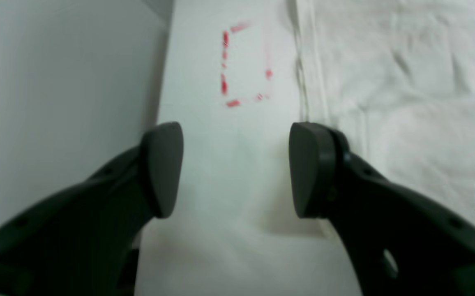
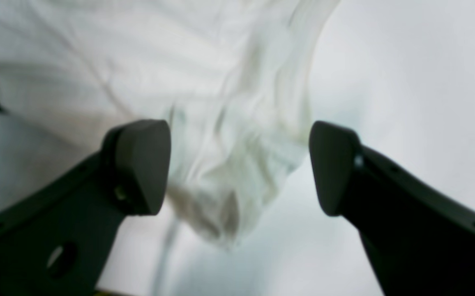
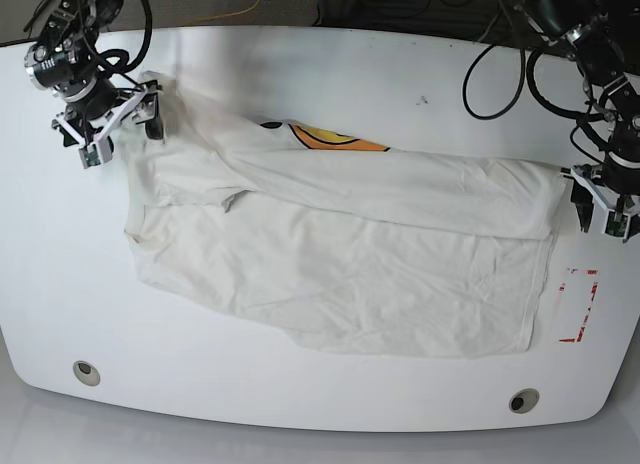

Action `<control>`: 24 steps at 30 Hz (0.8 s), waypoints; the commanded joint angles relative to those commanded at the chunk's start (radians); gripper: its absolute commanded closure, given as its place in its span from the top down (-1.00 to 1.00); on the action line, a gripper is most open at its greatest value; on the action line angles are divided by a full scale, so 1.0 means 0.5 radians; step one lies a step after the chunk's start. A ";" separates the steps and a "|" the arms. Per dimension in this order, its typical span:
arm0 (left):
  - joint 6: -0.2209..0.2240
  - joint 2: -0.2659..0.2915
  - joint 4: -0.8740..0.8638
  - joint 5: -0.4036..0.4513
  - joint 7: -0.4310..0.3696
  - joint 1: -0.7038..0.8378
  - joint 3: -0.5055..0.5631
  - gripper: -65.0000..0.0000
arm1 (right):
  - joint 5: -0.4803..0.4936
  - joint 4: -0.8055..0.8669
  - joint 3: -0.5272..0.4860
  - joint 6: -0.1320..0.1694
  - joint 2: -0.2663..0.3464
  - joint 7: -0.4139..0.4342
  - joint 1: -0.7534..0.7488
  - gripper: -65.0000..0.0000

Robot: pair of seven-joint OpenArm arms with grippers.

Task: Layout the t-shirt on the table in an organized manner, then fold the t-shirt properly
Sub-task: 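Lower both grippers onto the folded shirt edge and grasp it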

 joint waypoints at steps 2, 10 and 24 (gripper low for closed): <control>0.000 0.021 0.000 0.006 -0.003 0.028 0.000 0.17 | 0.000 0.000 0.000 0.000 -0.006 0.003 -0.046 0.56; 0.000 0.031 -0.006 0.009 -0.003 0.086 0.000 0.17 | -0.074 -0.037 0.003 0.000 -0.064 0.003 -0.129 0.56; 0.000 0.018 -0.058 0.009 -0.003 0.089 0.000 0.17 | -0.282 -0.199 -0.006 0.000 -0.141 0.018 -0.110 0.56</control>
